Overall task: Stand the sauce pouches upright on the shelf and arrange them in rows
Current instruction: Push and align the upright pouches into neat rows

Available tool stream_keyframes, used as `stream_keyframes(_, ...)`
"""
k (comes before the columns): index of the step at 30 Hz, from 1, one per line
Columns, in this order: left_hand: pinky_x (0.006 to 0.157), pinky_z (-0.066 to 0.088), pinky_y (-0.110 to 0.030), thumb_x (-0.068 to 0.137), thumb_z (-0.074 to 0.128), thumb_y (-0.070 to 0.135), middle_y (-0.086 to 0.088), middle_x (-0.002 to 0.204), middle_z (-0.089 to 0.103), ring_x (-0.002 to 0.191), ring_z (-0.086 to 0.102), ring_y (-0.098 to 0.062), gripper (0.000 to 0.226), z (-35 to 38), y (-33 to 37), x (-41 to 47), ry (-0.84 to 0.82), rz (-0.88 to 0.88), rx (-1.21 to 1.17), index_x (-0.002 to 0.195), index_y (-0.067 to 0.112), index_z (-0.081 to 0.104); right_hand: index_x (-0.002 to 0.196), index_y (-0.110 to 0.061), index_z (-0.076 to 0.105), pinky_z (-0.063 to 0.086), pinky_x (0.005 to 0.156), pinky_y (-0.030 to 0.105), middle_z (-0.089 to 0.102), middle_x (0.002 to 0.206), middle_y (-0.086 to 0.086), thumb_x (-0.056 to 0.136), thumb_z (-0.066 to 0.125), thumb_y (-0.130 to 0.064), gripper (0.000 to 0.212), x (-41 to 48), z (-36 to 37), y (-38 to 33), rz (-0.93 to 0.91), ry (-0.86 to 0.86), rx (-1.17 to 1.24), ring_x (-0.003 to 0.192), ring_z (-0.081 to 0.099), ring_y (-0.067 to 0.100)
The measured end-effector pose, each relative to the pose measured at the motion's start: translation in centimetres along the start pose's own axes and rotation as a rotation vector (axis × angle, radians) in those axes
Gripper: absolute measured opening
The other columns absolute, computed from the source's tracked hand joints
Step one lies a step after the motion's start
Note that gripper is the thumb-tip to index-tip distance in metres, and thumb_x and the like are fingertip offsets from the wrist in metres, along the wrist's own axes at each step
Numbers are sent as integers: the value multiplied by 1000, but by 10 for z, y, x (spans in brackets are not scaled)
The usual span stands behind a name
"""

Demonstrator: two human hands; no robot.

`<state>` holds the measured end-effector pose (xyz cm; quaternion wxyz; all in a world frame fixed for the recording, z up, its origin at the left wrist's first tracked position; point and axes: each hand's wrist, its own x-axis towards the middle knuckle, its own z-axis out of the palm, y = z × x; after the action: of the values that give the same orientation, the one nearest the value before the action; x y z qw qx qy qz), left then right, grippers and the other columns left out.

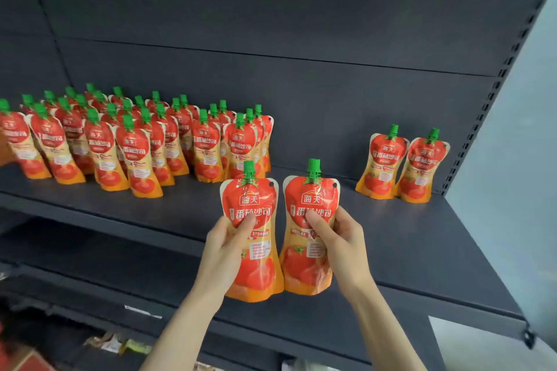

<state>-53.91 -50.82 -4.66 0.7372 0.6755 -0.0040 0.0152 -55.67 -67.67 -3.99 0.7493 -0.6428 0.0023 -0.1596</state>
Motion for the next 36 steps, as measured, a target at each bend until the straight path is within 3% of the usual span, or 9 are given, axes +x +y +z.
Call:
stream_keyframes(5, 80, 51, -28, 87, 57, 38, 9, 99, 69, 94, 66, -7, 18, -97, 2, 32, -96, -5, 20, 102, 30, 62, 95, -13, 66, 54, 61, 20, 75, 86, -1, 87, 63, -14, 9, -4, 93, 32, 40, 17, 1, 80, 72, 16)
stream_keyframes(11, 69, 50, -18, 88, 58, 33, 9, 94, 69, 91, 65, -6, 11, -152, 9, 84, -125, 94, 112, 81, 25, 58, 94, -16, 65, 54, 60, 18, 74, 86, -7, 85, 65, -16, 8, 21, 156, 44, -29, 108, -66, 81, 71, 12)
stream_keyframes(14, 61, 49, -10, 89, 58, 26, 8, 94, 67, 90, 64, -5, 10, -157, 12, 119, -136, 138, 91, 86, 18, 53, 92, -11, 64, 56, 64, 23, 73, 86, -1, 83, 68, -17, 11, 48, 171, 47, -88, 190, -138, 82, 71, 14)
stream_keyframes(18, 64, 49, -8, 91, 56, 25, 12, 101, 64, 89, 62, 6, 9, -153, 10, 164, -189, 191, 77, 100, 27, 55, 95, -13, 63, 58, 71, 29, 72, 92, 2, 85, 68, -15, 12, 86, 178, 59, -134, 219, -152, 86, 70, 15)
stream_keyframes(22, 72, 49, -15, 92, 55, 24, 13, 102, 62, 97, 60, -2, 14, -145, 0, 202, -221, 180, 68, 96, 37, 52, 96, -17, 64, 55, 70, 22, 74, 92, -4, 85, 67, -13, 13, 120, 179, 72, -132, 254, -112, 89, 70, 11)
stream_keyframes(28, 94, 49, -32, 92, 54, 31, 5, 124, 57, 115, 54, -10, 41, -137, -12, 251, -241, 118, 85, 131, 21, 44, 99, -17, 63, 55, 73, 25, 72, 96, -4, 84, 67, -14, 16, 160, 180, 86, -136, 281, -152, 89, 70, 11)
stream_keyframes(32, 83, 50, -17, 91, 55, 31, 11, 118, 58, 108, 56, -2, 36, -139, -17, 261, -295, 128, 74, 126, 27, 45, 100, -16, 61, 57, 73, 24, 72, 95, -3, 85, 67, -12, 17, 168, 179, 94, -126, 290, -147, 88, 70, 13)
stream_keyframes(34, 78, 48, -9, 89, 60, 27, 17, 112, 58, 103, 55, 6, 33, -141, -23, 257, -312, 158, 123, 117, 33, 45, 102, -13, 58, 57, 72, 25, 71, 95, 0, 81, 71, -9, 25, 167, 178, 98, -131, 299, -189, 86, 69, 15)
stream_keyframes(36, 78, 45, -7, 83, 68, 25, 14, 112, 58, 104, 55, 3, 40, -143, -34, 250, -266, 208, 210, 115, 32, 44, 105, -14, 55, 57, 75, 25, 69, 100, 1, 76, 75, -7, 36, 163, 179, 105, -116, 291, -245, 89, 68, 13)
